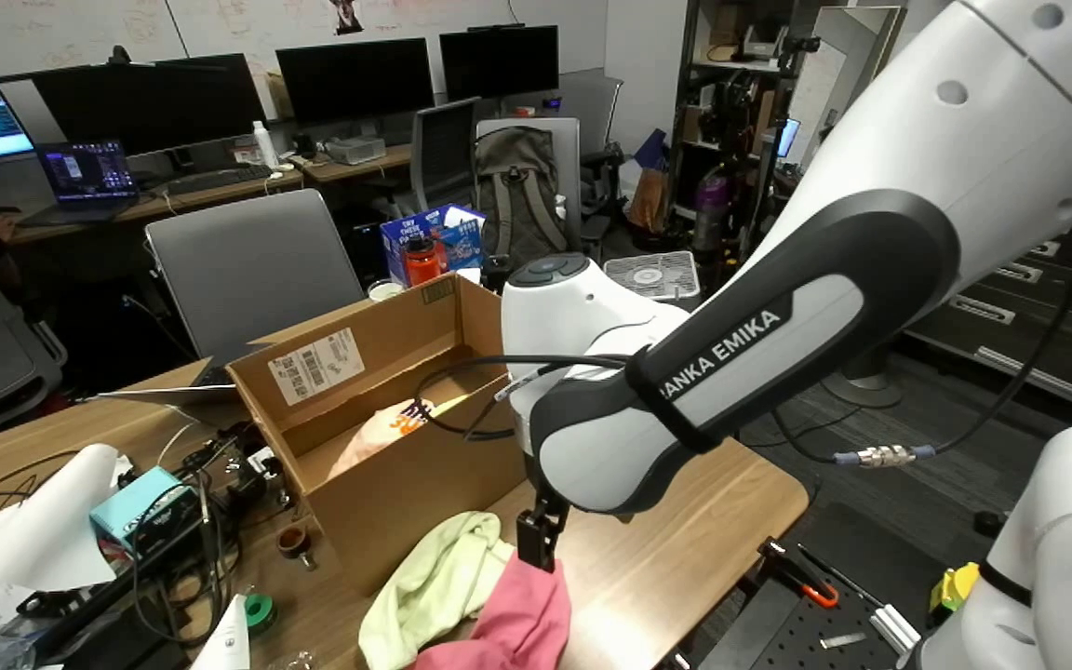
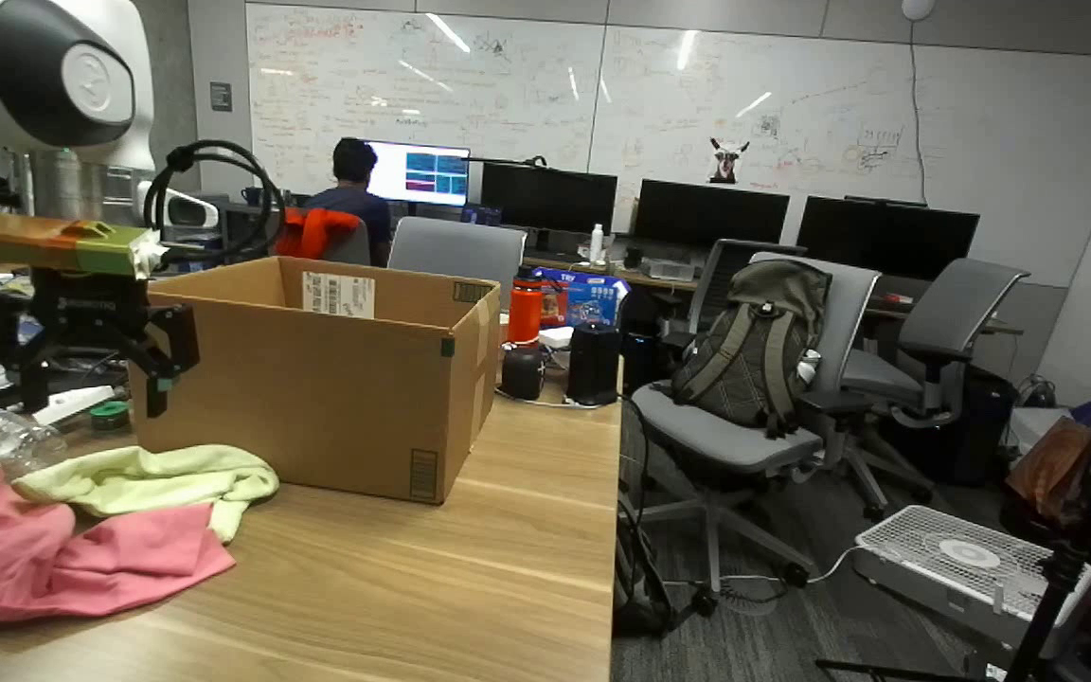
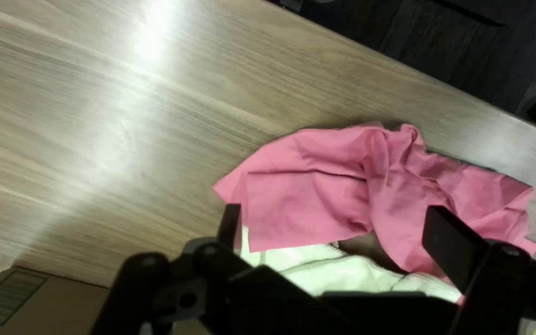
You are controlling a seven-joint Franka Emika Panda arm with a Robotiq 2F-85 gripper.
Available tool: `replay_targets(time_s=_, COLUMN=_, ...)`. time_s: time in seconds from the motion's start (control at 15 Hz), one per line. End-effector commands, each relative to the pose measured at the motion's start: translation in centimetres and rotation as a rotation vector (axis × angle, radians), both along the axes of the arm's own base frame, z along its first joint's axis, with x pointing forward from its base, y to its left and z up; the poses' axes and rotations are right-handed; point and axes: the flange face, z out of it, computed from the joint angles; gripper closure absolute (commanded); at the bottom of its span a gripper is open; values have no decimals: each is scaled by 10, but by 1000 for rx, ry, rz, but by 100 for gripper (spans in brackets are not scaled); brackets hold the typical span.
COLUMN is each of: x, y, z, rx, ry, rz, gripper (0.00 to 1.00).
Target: Put the yellow and pink clothes in the box.
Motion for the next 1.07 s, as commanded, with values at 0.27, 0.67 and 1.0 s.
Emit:
replay_targets(time_s=0.27, x=-9, y=23, z=-33, rx=23, ry=48, rz=115, gripper=0)
replay_targets(time_s=0.67, x=-6, y=31, z=-47, rx=67, ry=58, rz=142, gripper=0)
replay_targets(time_s=1.0, x=-1, y=34, z=-62, rx=98, ry=51, rz=141, gripper=0)
